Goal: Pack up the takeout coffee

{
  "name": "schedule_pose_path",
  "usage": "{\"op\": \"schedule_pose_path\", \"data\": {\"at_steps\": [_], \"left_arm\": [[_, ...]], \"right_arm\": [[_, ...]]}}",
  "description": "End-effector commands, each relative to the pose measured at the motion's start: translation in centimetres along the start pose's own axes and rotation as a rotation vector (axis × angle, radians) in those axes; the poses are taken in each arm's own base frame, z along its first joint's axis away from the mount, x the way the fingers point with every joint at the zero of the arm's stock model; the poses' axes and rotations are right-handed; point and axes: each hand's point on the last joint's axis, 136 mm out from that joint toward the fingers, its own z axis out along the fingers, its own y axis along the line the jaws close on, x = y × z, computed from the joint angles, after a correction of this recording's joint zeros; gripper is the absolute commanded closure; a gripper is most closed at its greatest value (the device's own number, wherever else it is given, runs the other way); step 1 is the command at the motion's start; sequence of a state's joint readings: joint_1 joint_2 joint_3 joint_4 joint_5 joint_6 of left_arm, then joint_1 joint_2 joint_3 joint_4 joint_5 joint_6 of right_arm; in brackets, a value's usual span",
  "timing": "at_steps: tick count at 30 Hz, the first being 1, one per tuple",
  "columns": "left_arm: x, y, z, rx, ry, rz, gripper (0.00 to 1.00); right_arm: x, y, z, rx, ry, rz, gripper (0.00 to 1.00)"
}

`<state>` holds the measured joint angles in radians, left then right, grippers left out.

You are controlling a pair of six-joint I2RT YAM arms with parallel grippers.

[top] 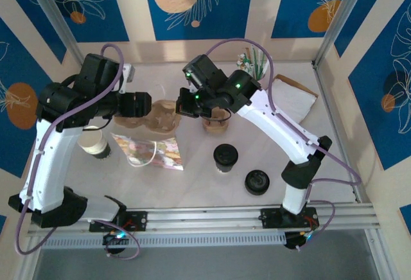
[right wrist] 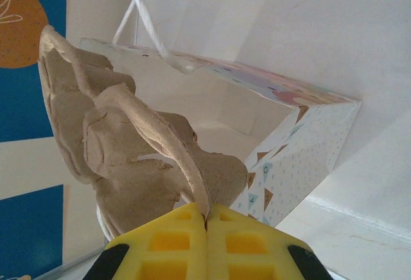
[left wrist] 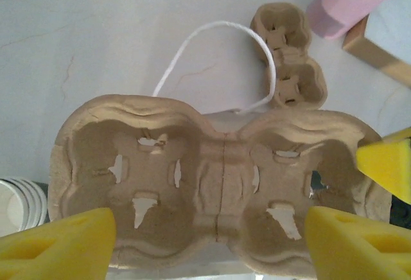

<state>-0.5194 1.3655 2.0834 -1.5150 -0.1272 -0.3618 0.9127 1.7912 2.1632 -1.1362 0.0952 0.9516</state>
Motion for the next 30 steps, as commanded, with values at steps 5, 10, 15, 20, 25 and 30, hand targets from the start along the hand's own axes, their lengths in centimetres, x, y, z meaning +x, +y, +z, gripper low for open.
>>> {"op": "schedule_pose_path", "data": {"at_steps": [5,10,15,20,25,30], "left_arm": [[2.5,0.3,1.1,-0.079,0.129,0.041,0.25],[3.0,-0.1,2.4,-0.074,0.175,0.049,0.26],[3.3,-1.6,3.8,-0.006,0.219,0.048,0.32],[3.5,-2.6,4.9,0.036,0.249,0.048,0.34],[4.2,-3.1,5.9,0.061,0.286,0.048,0.36],[4.4,-3.1,6.3,0.060,0.298,0.051,0.38]], "right_arm": [[0.3,0.4,-1.9,-0.075,0.002,0.015,1.00],[0.4,0.2,-2.1,-0.099,0.004,0.022,1.00],[0.4,0.2,-1.7,-0.113,0.014,0.022,1.00],[0.7,0.3,-1.1,-0.125,0.033,0.022,1.00],[0.8,0.3,-0.9,-0.129,0.038,0.023,1.00],[0.8,0.3,-0.9,-0.132,0.039,0.021,1.00]]}}
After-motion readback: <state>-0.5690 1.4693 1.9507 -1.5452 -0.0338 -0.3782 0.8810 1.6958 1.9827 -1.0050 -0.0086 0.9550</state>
